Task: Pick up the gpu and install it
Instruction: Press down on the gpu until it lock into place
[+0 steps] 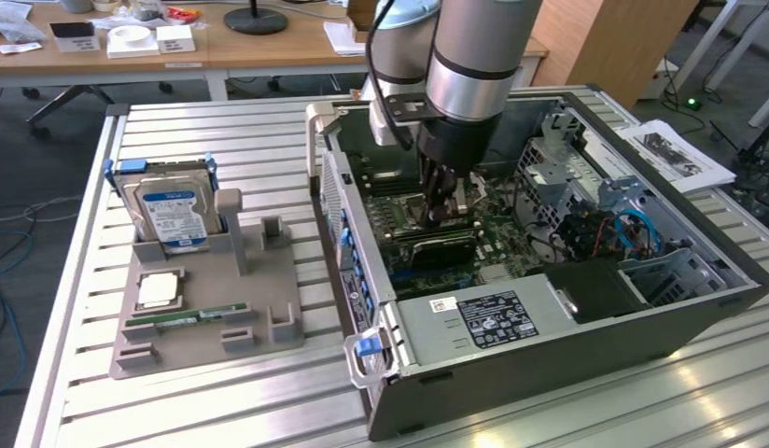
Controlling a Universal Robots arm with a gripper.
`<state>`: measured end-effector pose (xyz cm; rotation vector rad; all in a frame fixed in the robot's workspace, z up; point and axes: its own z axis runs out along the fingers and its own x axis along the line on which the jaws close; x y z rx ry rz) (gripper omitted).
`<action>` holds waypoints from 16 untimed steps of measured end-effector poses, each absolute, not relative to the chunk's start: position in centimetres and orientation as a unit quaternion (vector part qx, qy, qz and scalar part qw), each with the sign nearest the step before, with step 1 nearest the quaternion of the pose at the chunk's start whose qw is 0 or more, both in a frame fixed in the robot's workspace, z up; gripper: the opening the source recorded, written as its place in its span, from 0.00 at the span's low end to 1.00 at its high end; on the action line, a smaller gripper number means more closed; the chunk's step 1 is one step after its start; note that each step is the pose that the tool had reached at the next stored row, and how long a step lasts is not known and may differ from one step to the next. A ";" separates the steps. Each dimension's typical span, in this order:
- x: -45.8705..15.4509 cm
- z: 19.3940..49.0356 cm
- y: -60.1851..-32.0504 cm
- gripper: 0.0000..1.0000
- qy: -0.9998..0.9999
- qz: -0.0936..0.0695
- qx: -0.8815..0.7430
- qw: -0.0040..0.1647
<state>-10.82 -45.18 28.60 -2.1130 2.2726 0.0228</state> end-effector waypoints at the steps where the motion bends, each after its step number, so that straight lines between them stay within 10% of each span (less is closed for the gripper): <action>1: -10.8 28.5 -45.2 0.11 0.732 0.007 -0.681 0.019; 16: -10.8 27.3 -45.5 0.11 0.732 0.007 -0.681 0.019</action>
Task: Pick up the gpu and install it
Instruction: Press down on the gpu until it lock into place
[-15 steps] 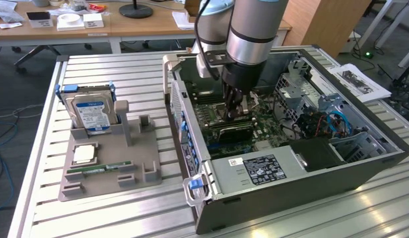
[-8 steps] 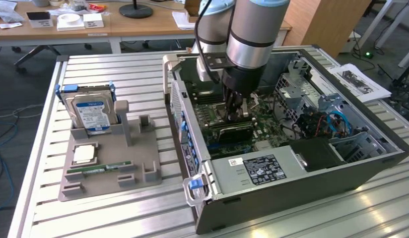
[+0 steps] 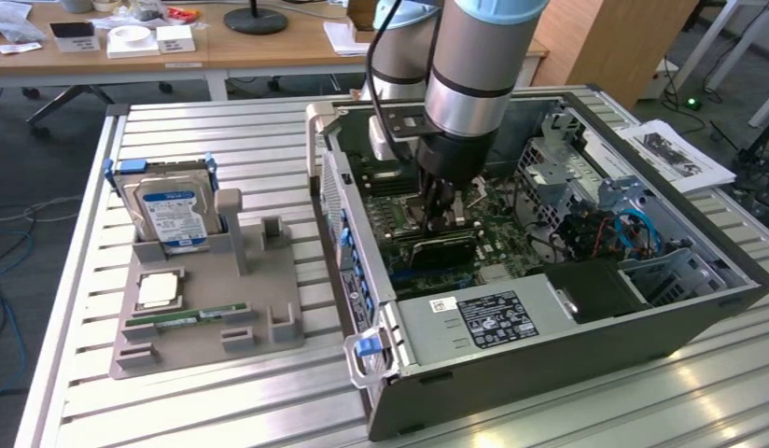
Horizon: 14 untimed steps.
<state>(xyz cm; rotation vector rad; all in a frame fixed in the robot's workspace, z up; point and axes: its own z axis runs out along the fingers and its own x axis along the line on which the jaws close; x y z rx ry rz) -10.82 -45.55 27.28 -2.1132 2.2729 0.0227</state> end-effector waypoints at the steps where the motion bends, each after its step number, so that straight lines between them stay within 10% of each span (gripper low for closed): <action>1: -10.8 27.3 -45.5 0.11 0.732 0.007 -0.681 0.019; 14: -10.8 26.7 -45.4 0.11 0.732 0.007 -0.681 0.019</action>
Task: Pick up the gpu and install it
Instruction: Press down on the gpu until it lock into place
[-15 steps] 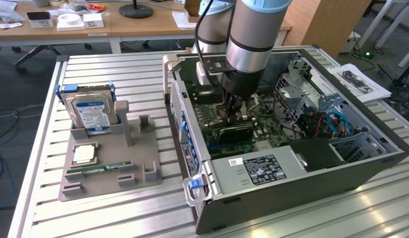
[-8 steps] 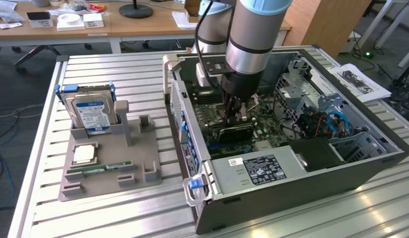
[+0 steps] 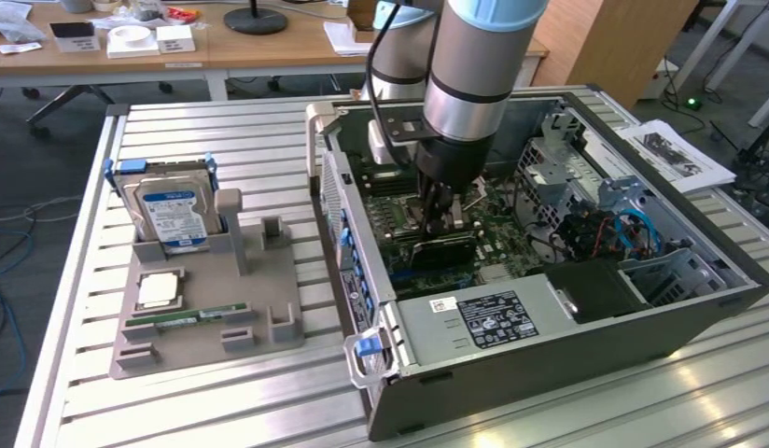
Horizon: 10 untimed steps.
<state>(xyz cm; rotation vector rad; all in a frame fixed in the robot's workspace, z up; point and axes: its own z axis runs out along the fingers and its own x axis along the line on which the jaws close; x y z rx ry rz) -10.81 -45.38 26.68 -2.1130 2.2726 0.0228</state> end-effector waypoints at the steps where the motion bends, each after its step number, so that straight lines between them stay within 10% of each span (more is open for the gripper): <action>1: -10.8 26.7 -45.4 0.11 0.732 0.007 -0.681 0.019; 10: -10.8 26.4 -45.3 0.11 0.732 0.007 -0.681 0.019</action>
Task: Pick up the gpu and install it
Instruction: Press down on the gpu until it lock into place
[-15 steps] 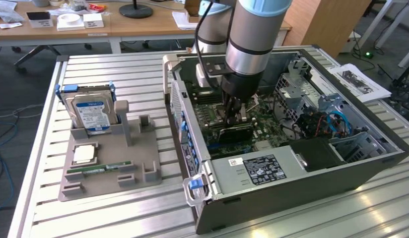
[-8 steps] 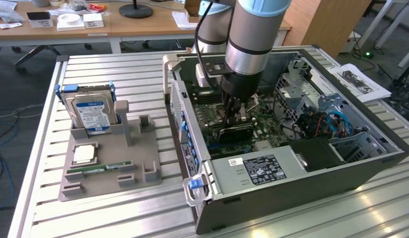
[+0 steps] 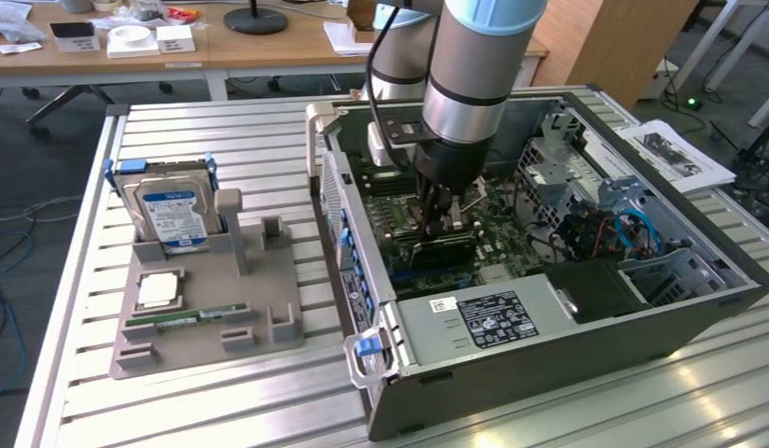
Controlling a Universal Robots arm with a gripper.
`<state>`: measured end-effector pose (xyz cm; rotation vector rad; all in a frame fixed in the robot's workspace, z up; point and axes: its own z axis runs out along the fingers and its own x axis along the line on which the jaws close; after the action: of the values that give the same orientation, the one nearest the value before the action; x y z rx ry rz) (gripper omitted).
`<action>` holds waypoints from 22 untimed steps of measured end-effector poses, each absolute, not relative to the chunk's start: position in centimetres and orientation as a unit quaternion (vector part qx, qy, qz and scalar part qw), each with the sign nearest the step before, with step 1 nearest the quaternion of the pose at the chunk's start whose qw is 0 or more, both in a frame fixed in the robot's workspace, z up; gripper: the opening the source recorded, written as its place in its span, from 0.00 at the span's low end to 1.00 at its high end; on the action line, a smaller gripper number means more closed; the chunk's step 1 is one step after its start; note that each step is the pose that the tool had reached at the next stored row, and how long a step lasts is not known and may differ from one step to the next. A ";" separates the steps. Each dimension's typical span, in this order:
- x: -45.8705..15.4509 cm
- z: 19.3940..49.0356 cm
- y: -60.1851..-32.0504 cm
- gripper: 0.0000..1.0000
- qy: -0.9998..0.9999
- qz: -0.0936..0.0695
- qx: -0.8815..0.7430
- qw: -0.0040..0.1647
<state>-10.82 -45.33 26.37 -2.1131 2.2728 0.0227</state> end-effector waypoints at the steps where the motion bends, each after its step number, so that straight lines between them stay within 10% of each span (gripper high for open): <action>1: -10.8 26.4 -45.3 0.11 0.732 0.007 -0.681 0.019; 22: -10.9 25.9 -45.3 0.11 0.732 0.007 -0.681 0.019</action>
<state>-10.90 -45.35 25.95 -2.1137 2.2728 0.0226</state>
